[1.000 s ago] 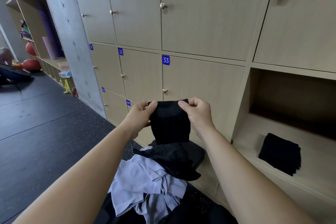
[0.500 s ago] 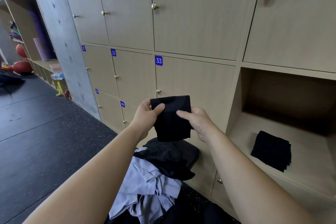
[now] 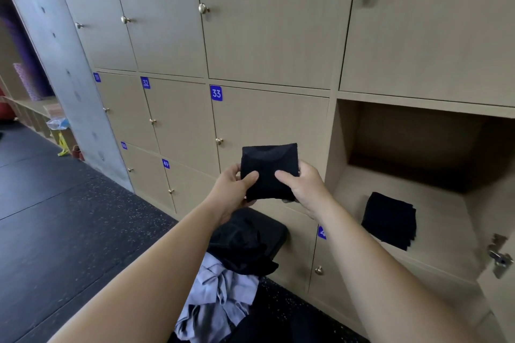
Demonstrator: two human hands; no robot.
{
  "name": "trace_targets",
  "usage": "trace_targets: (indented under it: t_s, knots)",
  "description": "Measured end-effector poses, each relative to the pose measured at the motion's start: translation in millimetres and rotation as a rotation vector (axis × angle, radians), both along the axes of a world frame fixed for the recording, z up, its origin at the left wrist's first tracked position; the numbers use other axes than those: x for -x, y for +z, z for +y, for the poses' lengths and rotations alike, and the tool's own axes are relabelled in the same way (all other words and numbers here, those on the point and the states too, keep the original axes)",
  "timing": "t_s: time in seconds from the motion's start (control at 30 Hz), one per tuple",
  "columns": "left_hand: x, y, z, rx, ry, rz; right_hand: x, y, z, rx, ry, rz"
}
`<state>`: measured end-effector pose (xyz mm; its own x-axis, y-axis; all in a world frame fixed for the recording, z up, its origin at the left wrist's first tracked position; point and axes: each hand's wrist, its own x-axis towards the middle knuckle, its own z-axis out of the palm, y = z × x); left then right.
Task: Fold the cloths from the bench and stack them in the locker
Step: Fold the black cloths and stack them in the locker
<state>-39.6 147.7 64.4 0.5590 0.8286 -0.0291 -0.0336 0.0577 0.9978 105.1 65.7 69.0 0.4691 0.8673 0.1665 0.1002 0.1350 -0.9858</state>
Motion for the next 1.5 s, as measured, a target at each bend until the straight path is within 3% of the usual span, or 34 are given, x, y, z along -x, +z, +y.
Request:
trace_targets:
  t_s: [0.2, 0.37, 0.43, 0.57, 0.73, 0.83, 0.97, 1.13, 1.27, 1.5]
  knots:
    - [-21.0, 0.1, -12.3, -0.077, -0.138, 0.063, -18.2, -7.3, -15.1, -0.059, -0.118, -0.001]
    - [-37.2, -0.2, -7.7, -0.196, -0.256, 0.217, -57.8, -5.8, -41.3, -0.021, -0.222, 0.261]
    - [-52.6, -3.7, -8.5, -0.190, -0.282, 0.254, -77.8, -9.5, -50.5, 0.064, -0.276, 0.255]
    - [-93.8, -13.4, -16.6, -0.017, -0.195, 0.178, -105.4, -21.2, -69.7, 0.195, -0.299, 0.157]
    - [-148.3, -28.5, -39.8, 0.348, -0.126, 0.010, -136.9, -48.9, -85.1, 0.193, -0.452, 0.139]
    - [-178.5, -51.1, -50.7, 0.447, -0.144, 0.045, -158.3, -75.4, -89.2, 0.169, -0.596, 0.166]
    - [-209.9, -83.9, -57.4, 0.396, -0.169, 0.221, -179.3, -105.1, -101.8, 0.157, -0.717, 0.160]
    - [-244.8, -105.3, -59.6, 0.167, -0.147, 0.344, -204.3, -139.8, -112.5, 0.211, -0.752, 0.220]
    - [-277.7, -113.3, -58.6, 0.066, -0.189, 0.354, -232.0, -160.4, -113.3, 0.261, -0.779, 0.185]
    - [-335.3, -107.9, -34.9, 0.117, -0.330, 0.293, -287.0, -159.9, -97.5, 0.250, -0.832, 0.155]
